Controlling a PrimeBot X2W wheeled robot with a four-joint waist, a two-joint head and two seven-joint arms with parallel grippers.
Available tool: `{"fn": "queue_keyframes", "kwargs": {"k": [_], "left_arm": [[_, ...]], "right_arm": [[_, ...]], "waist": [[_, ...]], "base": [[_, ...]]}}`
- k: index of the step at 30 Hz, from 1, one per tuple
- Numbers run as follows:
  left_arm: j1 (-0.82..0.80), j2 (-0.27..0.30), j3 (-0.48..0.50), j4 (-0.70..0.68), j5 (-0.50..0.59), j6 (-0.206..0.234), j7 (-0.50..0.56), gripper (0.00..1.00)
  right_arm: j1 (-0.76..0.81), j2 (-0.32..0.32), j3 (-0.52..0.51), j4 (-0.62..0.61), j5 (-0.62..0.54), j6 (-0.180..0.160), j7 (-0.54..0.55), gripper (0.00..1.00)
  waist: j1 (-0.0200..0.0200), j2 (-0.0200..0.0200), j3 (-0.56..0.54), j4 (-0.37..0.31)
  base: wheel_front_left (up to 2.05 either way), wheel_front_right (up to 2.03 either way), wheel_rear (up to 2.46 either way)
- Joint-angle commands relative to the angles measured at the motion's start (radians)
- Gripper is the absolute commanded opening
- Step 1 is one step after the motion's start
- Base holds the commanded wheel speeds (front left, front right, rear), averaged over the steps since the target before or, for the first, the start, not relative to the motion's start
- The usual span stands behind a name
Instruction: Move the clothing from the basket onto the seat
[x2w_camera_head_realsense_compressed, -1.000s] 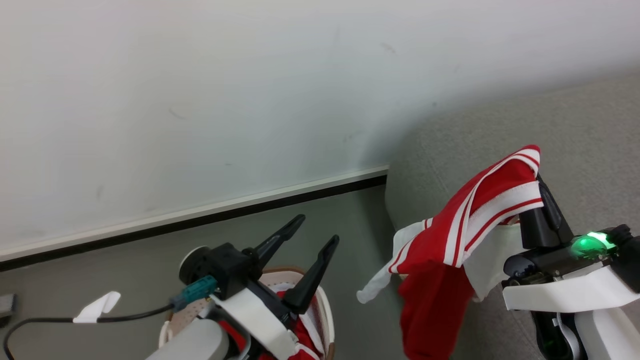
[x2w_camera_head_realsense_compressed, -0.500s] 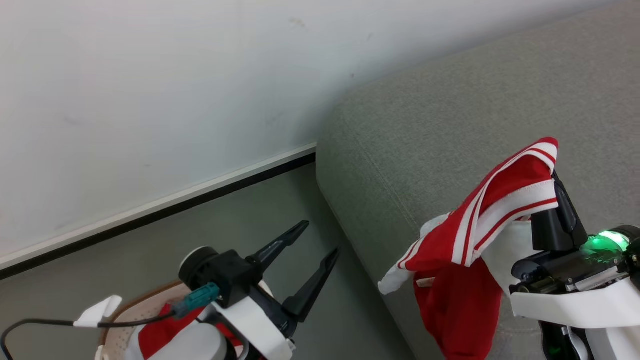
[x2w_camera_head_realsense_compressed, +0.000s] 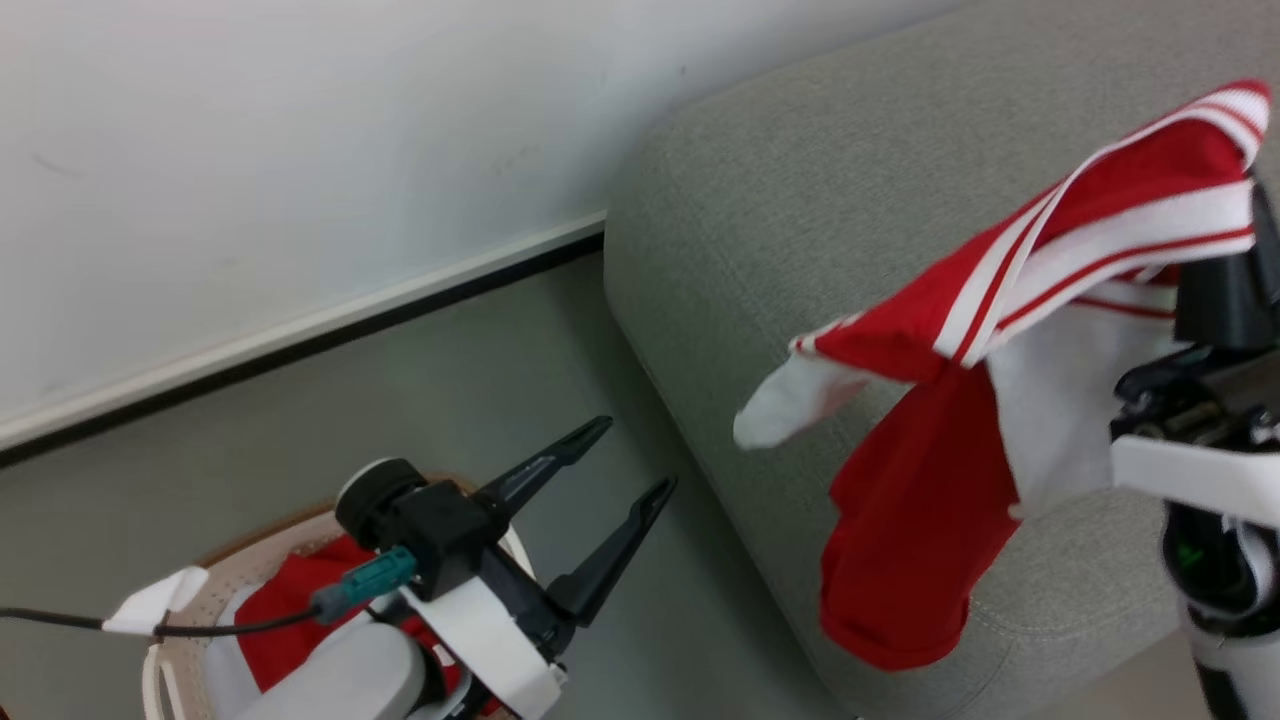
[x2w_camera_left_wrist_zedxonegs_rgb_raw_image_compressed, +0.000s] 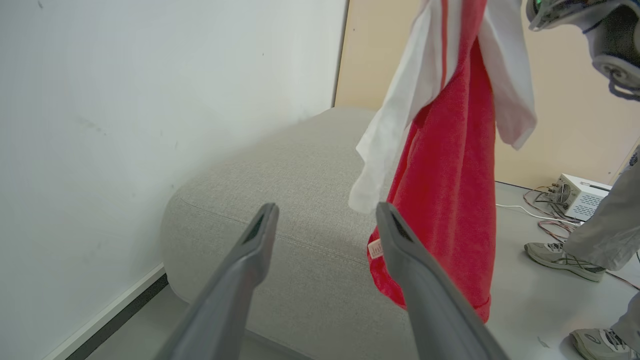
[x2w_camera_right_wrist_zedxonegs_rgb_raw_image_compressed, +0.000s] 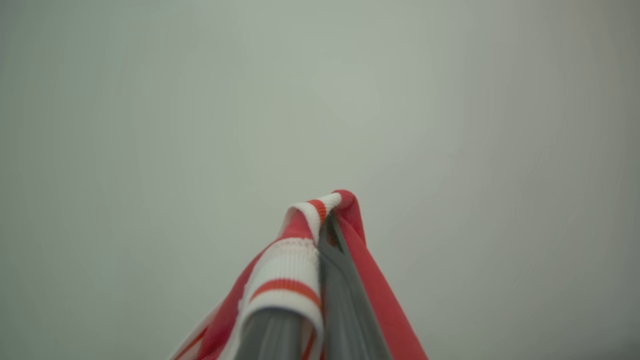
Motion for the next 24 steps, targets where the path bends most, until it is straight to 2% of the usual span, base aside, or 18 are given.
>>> {"fn": "queue_keyframes", "kwargs": {"k": [1, 9, 14, 21, 24], "left_arm": [[-0.007, 0.018, 0.006, -0.009, 0.004, -0.004, 0.004, 1.0], [-0.03, 0.102, 0.035, -0.089, -0.014, -0.021, 0.025, 1.0], [-0.04, 0.14, 0.048, -0.125, -0.016, -0.026, 0.024, 1.0], [-0.053, 0.166, 0.059, -0.137, -0.012, -0.036, 0.008, 1.0], [-0.053, 0.17, 0.064, -0.133, -0.016, -0.039, 0.003, 1.0]], "right_arm": [[-0.039, 0.0, -0.012, 0.001, 0.006, -0.002, 0.005, 0.0], [-0.266, -0.042, -0.189, 0.008, 0.02, -0.002, 0.122, 0.0], [-0.376, -0.084, -0.326, 0.036, -0.021, -0.002, 0.214, 0.0], [-0.455, -0.129, -0.527, 0.104, -0.094, -0.002, 0.273, 0.0], [-0.434, -0.136, -0.549, 0.159, -0.152, -0.002, 0.303, 0.0]], "waist": [[-0.0001, -0.0001, 0.054, 0.031], [-0.0001, -0.0001, 0.2, 0.108], [-0.0001, -0.0001, 0.279, 0.151], [-0.0001, -0.0001, 0.342, 0.196], [-0.0001, -0.0001, 0.352, 0.205]], "base": [[0.0, 0.0, 0.0], [0.0, 0.0, 0.0], [0.0, 0.0, 0.0], [0.0, 0.0, 0.0], [0.0, 0.0, 0.0]]}}
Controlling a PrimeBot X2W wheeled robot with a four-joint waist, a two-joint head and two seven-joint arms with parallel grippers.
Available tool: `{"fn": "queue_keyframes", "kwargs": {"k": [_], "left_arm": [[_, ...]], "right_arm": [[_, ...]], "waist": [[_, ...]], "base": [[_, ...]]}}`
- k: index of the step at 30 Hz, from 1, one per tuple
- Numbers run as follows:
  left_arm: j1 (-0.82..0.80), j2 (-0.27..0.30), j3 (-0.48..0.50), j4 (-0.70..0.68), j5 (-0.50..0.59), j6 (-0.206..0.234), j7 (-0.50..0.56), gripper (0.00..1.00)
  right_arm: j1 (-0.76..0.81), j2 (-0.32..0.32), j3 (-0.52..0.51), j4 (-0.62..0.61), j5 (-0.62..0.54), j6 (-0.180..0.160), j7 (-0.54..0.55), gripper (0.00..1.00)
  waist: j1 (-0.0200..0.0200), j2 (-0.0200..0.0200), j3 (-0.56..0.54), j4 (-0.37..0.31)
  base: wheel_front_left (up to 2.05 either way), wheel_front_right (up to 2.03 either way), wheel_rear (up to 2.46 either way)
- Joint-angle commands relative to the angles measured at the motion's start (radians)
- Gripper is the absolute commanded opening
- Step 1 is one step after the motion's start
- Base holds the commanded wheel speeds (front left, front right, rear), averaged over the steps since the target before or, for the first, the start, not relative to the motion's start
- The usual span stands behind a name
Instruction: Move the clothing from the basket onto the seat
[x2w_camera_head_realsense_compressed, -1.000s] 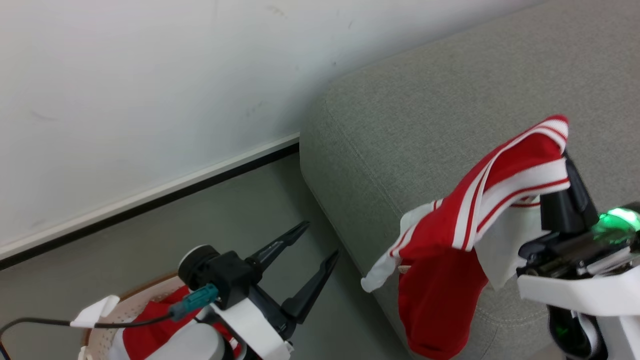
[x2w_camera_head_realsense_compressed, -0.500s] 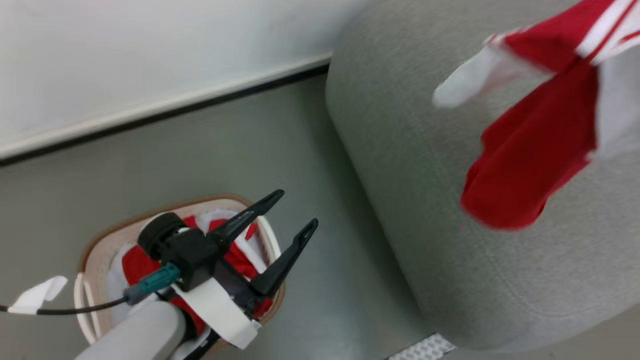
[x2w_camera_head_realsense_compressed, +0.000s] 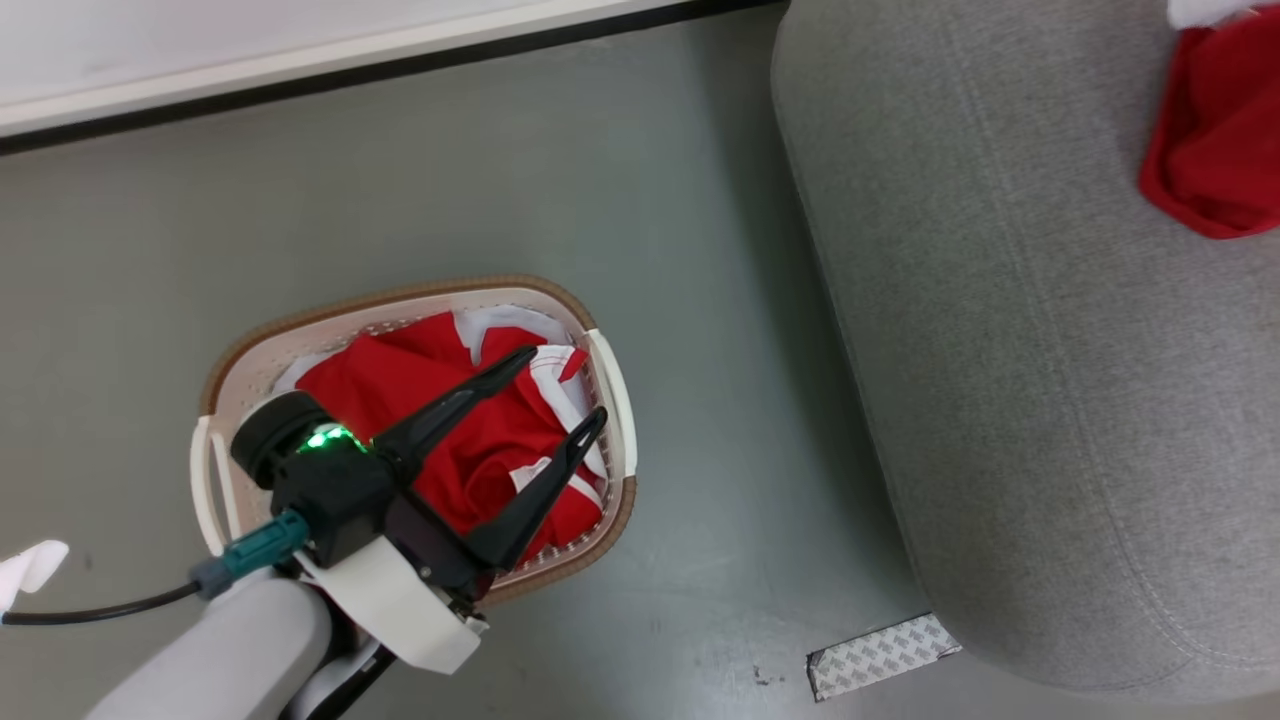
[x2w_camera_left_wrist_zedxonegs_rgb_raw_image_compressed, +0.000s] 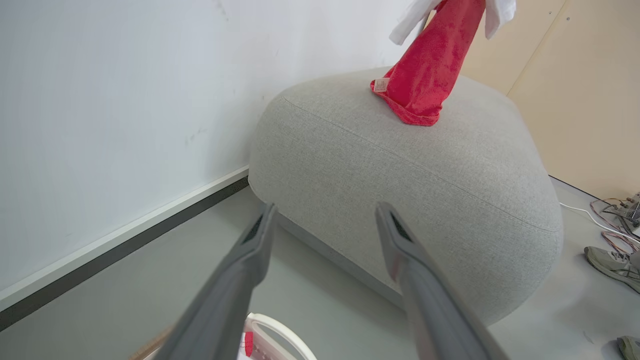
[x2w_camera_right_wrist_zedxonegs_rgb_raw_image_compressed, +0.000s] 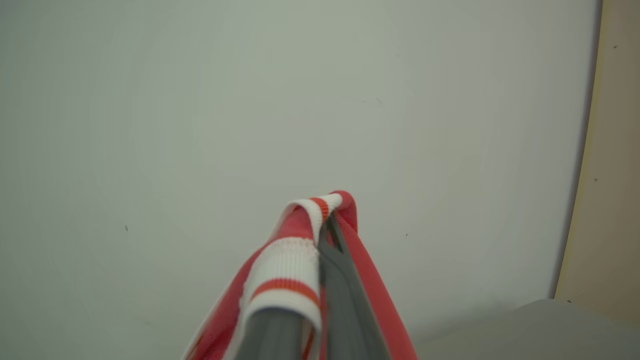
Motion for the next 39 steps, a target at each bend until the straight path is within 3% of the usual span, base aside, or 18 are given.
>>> {"fn": "queue_keyframes", "kwargs": {"k": [1, 12, 17, 18, 31, 39], "left_arm": [[-0.007, 0.008, 0.006, 0.001, -0.012, -0.003, -0.007, 1.0], [-0.01, 0.019, 0.01, 0.006, -0.02, -0.007, -0.014, 1.0], [-0.01, 0.019, 0.012, 0.012, -0.024, -0.004, -0.016, 1.0], [-0.008, 0.018, 0.012, 0.014, -0.024, -0.003, -0.017, 1.0], [0.026, -0.033, 0.001, 0.067, -0.037, 0.016, -0.026, 1.0], [0.07, -0.096, 0.006, 0.13, -0.059, 0.034, -0.033, 1.0]], "right_arm": [[0.031, -0.016, 0.01, 0.025, -0.038, -0.002, 0.015, 0.0], [0.148, 0.041, -0.005, 0.34, -0.133, -0.002, 0.241, 0.0], [0.188, 0.046, 0.038, 0.406, -0.149, -0.002, 0.368, 0.56], [0.188, 0.05, 0.04, 0.411, -0.148, -0.002, 0.394, 1.0], [0.271, -0.038, 0.125, 0.311, -0.13, -0.002, 0.621, 1.0], [0.344, -0.097, 0.174, 0.133, -0.089, -0.002, 0.788, 1.0]], "waist": [[-0.0002, 0.0, 0.013, 0.011], [-0.0002, 0.0, 0.044, 0.023], [-0.0002, 0.0, 0.043, 0.019], [-0.0002, 0.0, 0.04, 0.018], [-0.0002, 0.0, -0.098, 0.004], [-0.0002, 0.0, -0.245, 0.011]], "base": [[0.0, 0.0, 0.0], [0.0, 0.0, 0.0], [0.0, 0.0, 0.0], [0.0, 0.0, 0.0], [0.0, 0.0, 0.0], [0.0, 0.0, 0.0]]}}
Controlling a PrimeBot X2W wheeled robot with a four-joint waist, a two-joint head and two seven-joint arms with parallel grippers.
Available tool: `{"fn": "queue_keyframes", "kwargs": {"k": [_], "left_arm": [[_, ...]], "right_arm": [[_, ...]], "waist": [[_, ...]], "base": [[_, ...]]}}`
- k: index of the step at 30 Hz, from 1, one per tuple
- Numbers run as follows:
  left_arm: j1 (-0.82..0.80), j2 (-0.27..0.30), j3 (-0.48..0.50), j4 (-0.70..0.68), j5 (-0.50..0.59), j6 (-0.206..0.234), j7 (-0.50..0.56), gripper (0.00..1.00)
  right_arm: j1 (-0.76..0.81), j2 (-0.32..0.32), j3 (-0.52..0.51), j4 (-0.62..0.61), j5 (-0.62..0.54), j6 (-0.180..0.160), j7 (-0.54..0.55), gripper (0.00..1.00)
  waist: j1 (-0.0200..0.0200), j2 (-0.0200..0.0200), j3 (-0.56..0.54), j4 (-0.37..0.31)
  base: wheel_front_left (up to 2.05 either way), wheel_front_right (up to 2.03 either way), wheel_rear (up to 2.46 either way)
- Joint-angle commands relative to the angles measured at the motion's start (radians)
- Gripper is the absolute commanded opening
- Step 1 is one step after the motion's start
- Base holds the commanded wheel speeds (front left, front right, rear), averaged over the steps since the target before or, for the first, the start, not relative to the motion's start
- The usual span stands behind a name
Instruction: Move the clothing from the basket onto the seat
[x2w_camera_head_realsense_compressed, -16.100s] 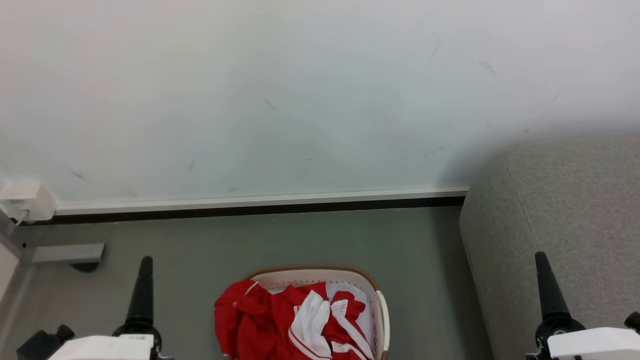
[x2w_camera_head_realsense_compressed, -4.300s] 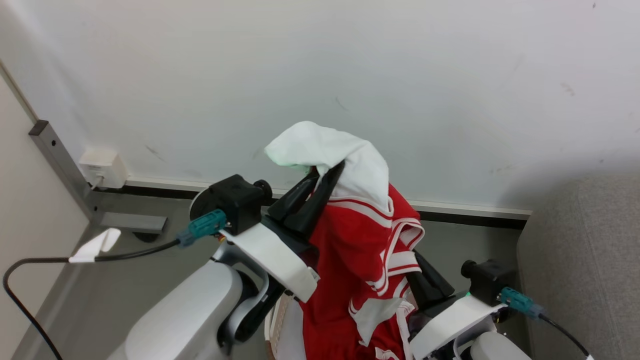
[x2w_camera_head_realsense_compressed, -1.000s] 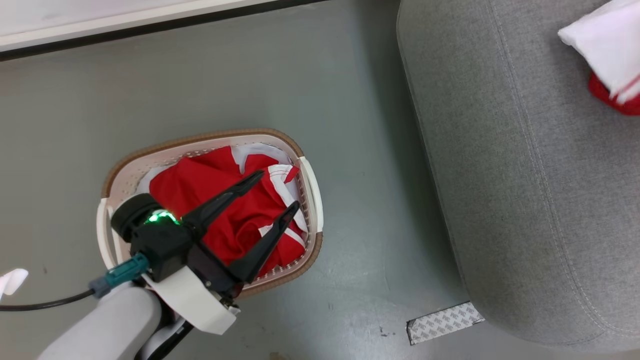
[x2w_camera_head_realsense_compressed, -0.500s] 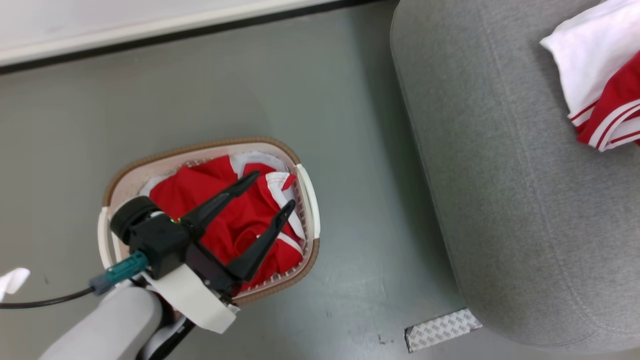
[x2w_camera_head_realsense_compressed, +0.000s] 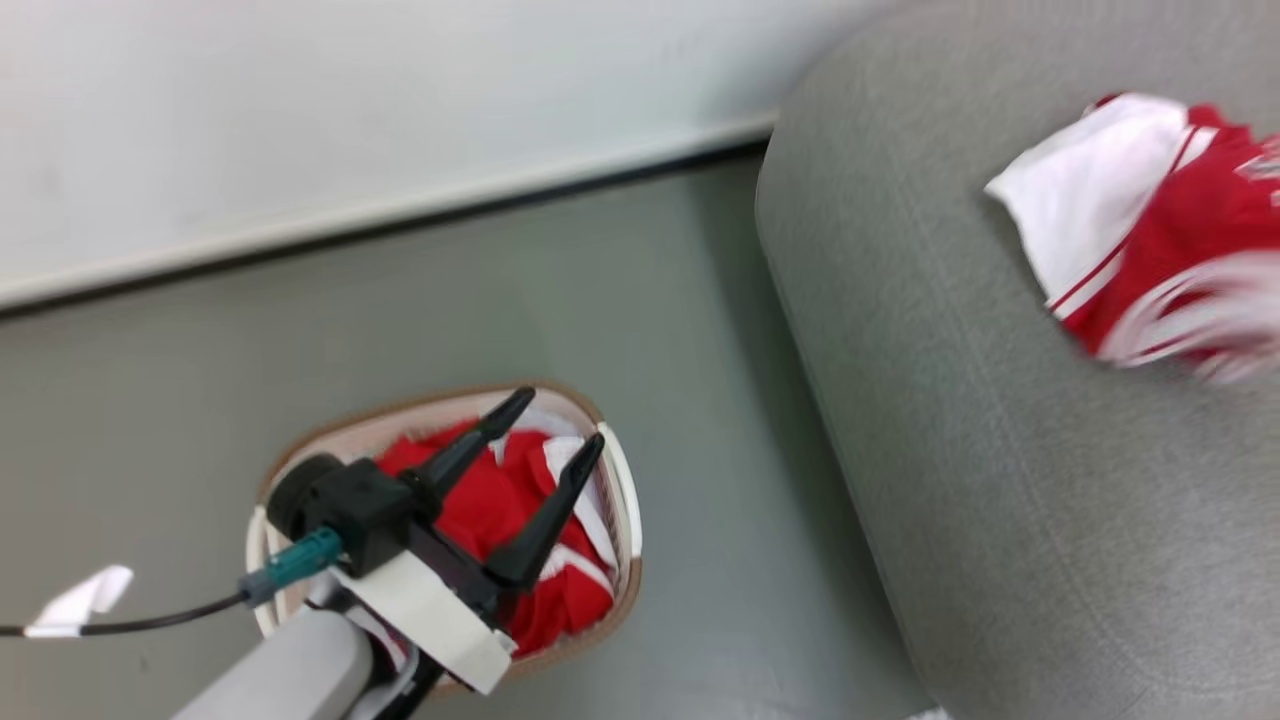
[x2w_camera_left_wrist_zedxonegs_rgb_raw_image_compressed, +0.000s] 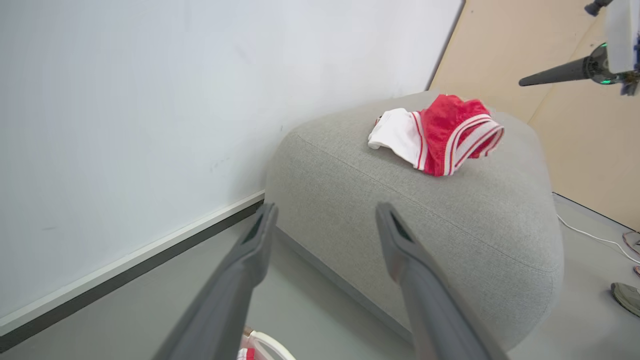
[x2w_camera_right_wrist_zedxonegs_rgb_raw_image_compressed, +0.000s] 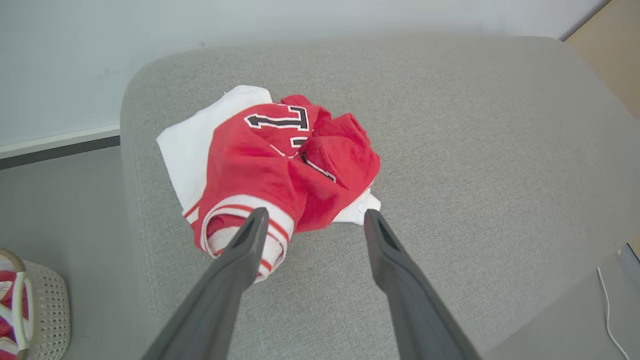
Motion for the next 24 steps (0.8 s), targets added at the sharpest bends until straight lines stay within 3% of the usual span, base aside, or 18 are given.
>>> {"fn": "queue_keyframes", "kwargs": {"k": [1, 8, 15, 24], "left_arm": [[0.023, -0.015, 0.005, 0.016, -0.009, 0.006, -0.006, 1.0], [0.055, -0.067, 0.054, 0.063, -0.035, 0.034, -0.006, 1.0], [0.092, -0.086, 0.156, 0.094, -0.03, 0.061, -0.006, 1.0], [0.168, -0.101, 0.324, 0.136, 0.0, 0.115, -0.007, 1.0]], "right_arm": [[0.029, -0.014, 0.006, -0.034, 0.014, -0.002, 0.025, 1.0], [0.037, -0.048, 0.08, -0.178, 0.08, -0.002, -0.005, 1.0], [0.066, -0.048, 0.168, -0.206, 0.179, -0.002, -0.192, 1.0], [0.122, 0.001, 0.283, -0.177, 0.18, -0.002, -0.456, 1.0]], "waist": [[0.0, 0.0, -0.079, 0.01], [0.0, 0.0, -0.193, 0.057], [0.0, 0.0, -0.273, 0.13], [0.0, 0.0, -0.34, 0.231]], "base": [[0.0, 0.0, 0.0], [0.0, 0.0, 0.0], [0.0, 0.0, 0.0], [0.0, 0.0, 0.0]]}}
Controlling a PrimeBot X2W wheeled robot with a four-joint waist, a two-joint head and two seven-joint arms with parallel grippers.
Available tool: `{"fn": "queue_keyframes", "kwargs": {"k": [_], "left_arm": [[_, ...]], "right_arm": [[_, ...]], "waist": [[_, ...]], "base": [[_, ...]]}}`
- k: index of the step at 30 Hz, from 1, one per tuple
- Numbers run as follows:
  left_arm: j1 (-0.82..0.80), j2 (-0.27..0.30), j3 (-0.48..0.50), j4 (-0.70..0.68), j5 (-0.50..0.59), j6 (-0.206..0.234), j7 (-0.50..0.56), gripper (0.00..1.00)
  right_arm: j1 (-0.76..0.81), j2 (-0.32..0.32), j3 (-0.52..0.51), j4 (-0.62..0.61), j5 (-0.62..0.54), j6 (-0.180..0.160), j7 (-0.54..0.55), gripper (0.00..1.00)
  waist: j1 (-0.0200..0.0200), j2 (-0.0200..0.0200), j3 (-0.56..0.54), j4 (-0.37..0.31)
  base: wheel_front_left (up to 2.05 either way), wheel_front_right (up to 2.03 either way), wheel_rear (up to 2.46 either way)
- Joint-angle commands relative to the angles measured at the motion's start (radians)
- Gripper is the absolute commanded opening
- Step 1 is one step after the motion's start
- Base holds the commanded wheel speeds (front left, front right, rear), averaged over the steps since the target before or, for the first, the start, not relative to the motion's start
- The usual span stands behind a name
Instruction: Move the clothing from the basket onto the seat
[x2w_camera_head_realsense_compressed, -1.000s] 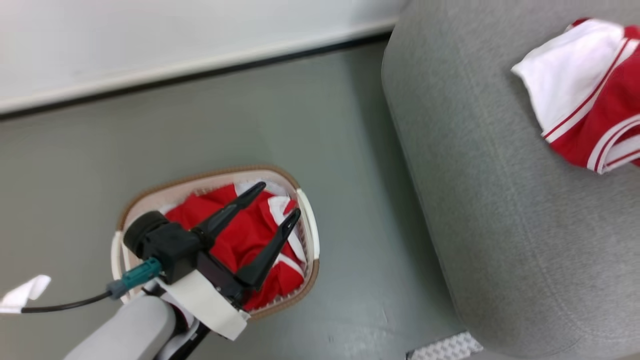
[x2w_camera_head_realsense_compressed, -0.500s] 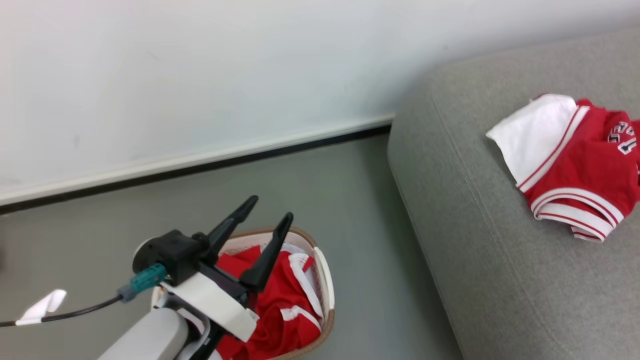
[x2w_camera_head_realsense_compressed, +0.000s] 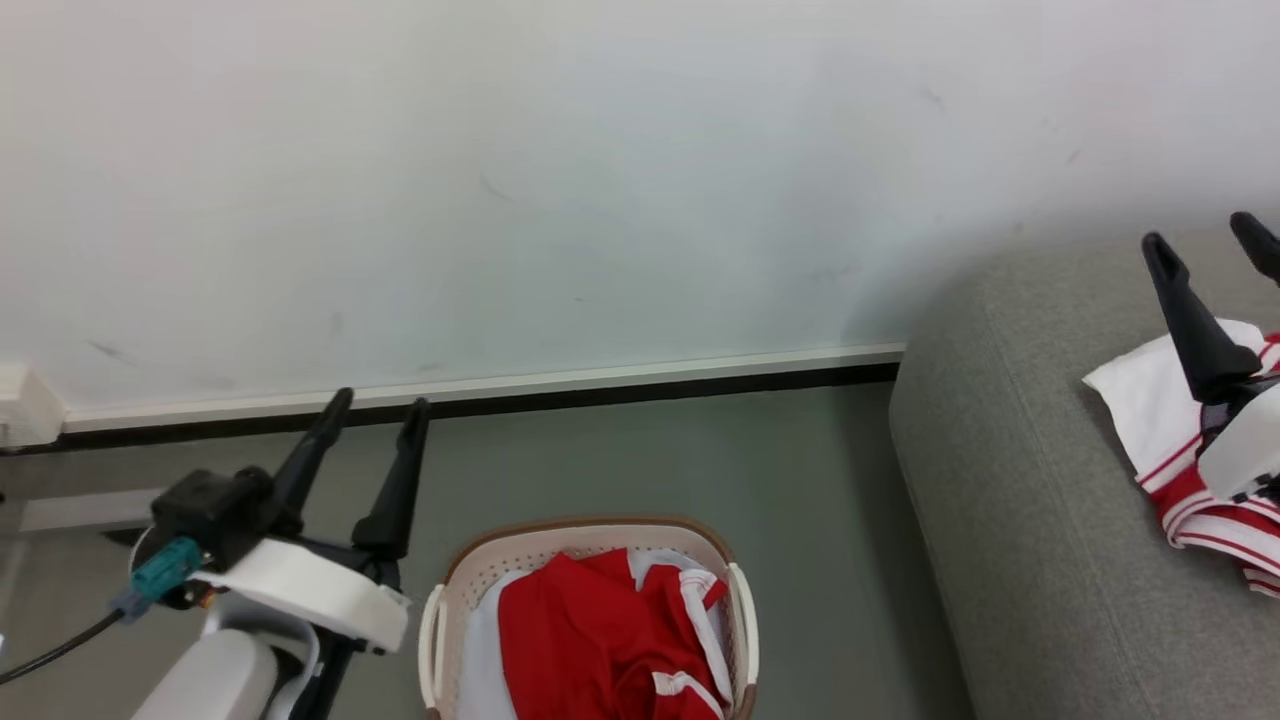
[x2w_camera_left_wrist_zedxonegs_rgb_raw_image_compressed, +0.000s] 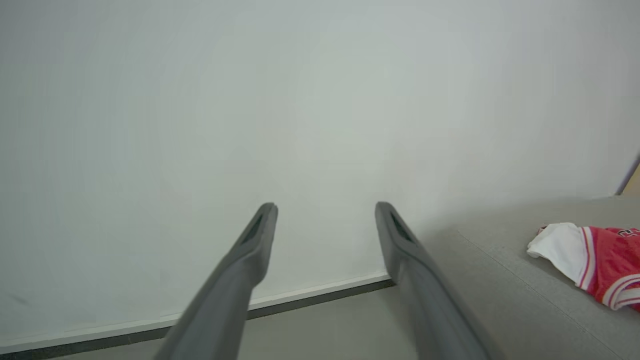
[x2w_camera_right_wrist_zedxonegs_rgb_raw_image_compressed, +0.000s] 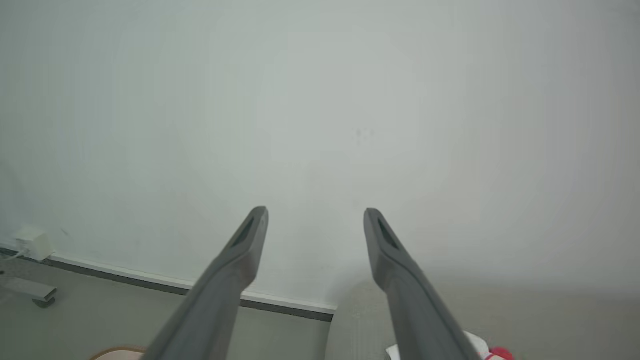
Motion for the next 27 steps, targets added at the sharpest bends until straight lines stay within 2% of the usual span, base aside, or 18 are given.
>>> {"fn": "queue_keyframes", "kwargs": {"k": [1, 11, 18, 22, 27], "left_arm": [[0.034, -0.006, 0.036, 0.009, 0.011, 0.01, 0.0, 1.0], [0.134, -0.069, 0.194, 0.015, 0.096, 0.001, 0.0, 1.0], [0.21, -0.135, 0.301, 0.0, 0.201, -0.031, 0.0, 1.0], [0.25, -0.178, 0.359, 0.0, 0.261, -0.056, 0.0, 1.0], [0.28, -0.225, 0.423, 0.014, 0.323, -0.094, 0.0, 1.0]], "right_arm": [[0.03, 0.019, 0.012, 0.006, -0.015, -0.002, -0.058, 1.0], [0.17, 0.132, 0.034, 0.036, -0.102, -0.002, -0.358, 1.0], [0.302, 0.209, 0.04, 0.146, -0.192, -0.002, -0.58, 1.0], [0.346, 0.25, 0.068, 0.209, -0.214, -0.002, -0.647, 1.0], [0.358, 0.297, 0.086, 0.223, -0.225, -0.002, -0.66, 1.0]], "waist": [[0.0002, 0.0, -0.034, 0.046], [0.0002, 0.0, -0.061, 0.107], [0.0002, 0.0, -0.072, 0.122], [0.0002, 0.0, -0.071, 0.116], [0.0002, 0.0, -0.068, 0.1]], "base": [[0.0, 0.0, 0.0], [0.0, 0.0, 0.0], [0.0, 0.0, 0.0], [0.0, 0.0, 0.0], [0.0, 0.0, 0.0]]}}
